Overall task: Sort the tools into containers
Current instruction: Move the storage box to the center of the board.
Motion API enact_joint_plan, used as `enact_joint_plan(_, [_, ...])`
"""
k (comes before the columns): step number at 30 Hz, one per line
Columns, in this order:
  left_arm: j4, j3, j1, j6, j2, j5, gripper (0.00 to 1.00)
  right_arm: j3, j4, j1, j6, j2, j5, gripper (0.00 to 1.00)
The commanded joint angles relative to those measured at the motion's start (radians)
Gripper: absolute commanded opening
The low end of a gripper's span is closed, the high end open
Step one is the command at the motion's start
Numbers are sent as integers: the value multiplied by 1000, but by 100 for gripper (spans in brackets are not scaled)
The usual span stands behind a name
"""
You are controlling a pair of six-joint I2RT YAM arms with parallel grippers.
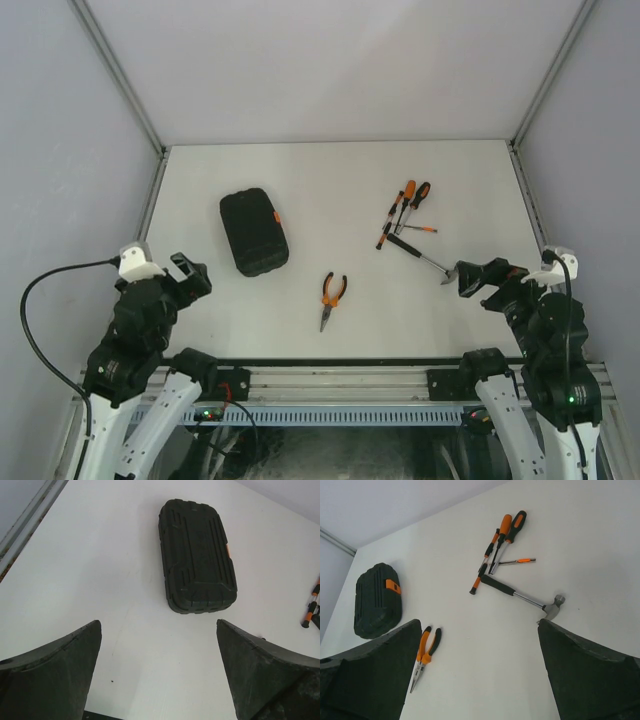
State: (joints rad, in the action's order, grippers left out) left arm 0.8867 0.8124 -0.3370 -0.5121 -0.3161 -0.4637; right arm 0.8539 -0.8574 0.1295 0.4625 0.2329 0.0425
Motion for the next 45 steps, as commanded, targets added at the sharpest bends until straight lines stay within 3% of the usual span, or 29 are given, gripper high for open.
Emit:
enact_joint_plan(1, [36,76,12,-12,-43,-16,100,33,25,-11,-28,22,-30,100])
enact_joint_plan(7, [187,145,14,-161,-103,-138,100,36,10,-13,4,84,-9,99])
enact_joint_plan(14, [228,173,15,-267,-129,-171,100,21,4,-14,44,157,-3,98])
enact_joint_plan(18, [185,168,15,-253,-126,-137,98,-20,24,-14,54,173,16,99])
enact_joint_plan(21, [128,152,15,-132,-131,-40,100,-36,44,-14,57,178,19,100])
enact_joint_plan(34, [-97,54,17,-136,-160,-46,100,-16,14,-17,54,291,-10,100])
enact_joint_plan(45, [-236,36,39,-118,-388,-95,100,-40,40,-27,70,260,-49,100])
